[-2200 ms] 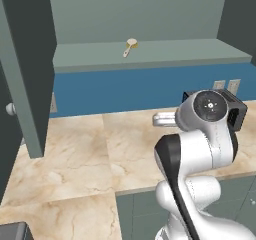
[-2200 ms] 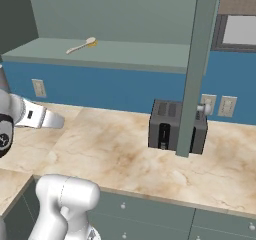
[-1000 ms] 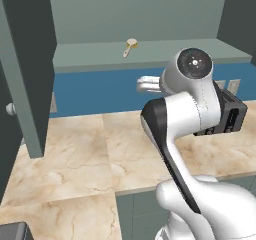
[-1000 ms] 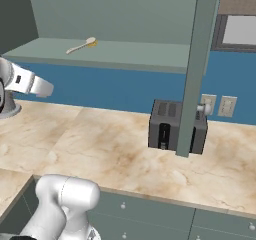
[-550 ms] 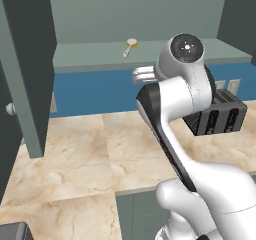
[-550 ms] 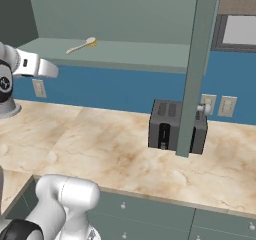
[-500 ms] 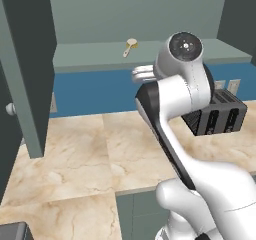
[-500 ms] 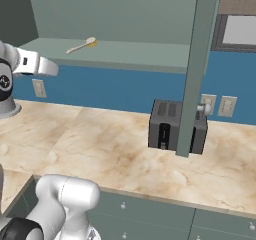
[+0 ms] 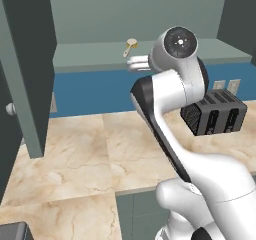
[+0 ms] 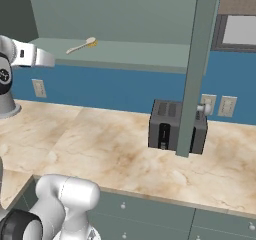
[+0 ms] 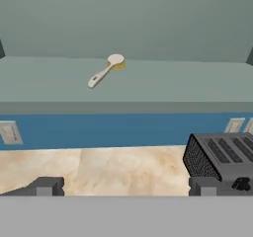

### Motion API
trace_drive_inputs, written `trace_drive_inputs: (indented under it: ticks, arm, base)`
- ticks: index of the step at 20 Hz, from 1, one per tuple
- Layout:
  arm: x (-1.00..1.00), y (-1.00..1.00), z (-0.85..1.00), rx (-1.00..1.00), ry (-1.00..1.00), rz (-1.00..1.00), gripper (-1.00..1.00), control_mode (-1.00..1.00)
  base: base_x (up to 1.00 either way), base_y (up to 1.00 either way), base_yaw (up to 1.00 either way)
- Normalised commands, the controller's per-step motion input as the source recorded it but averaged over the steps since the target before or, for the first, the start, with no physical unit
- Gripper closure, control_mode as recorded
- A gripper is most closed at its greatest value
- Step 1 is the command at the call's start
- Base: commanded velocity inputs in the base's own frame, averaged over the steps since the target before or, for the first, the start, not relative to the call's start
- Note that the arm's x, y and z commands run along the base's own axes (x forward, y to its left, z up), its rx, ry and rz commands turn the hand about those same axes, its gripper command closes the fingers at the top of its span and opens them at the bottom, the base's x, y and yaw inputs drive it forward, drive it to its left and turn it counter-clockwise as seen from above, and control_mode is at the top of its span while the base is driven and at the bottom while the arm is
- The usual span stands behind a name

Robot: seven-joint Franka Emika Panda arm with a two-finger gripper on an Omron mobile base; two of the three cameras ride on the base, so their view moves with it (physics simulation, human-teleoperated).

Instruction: Locate and retrieve the dish brush and sponge from the cabinet. Place them next to the sink.

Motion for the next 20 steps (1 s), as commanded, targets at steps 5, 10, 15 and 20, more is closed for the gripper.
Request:
trace_drive_inputs:
  ticks: [5, 10, 15, 20]
  arm:
    - [0.18, 0.06, 0.14, 0.01, -0.06, 0.00, -1.00, -1.00]
    - [0.23, 0.04, 0.26, -0.01, 0.00, 0.00, -1.00, -1.00]
    - [0.42, 0.01, -0.02, -0.01, 0.08, 0.01, -1.00, -1.00]
    - [0.53, 0.00, -0.17, 0.00, 0.07, 0.02, -1.00, -1.00]
  base:
    - [0.00, 0.00, 0.00]
    - [0.00, 0.00, 0.00]
    - [0.00, 0.00, 0.00]
    - [0.00, 0.00, 0.00]
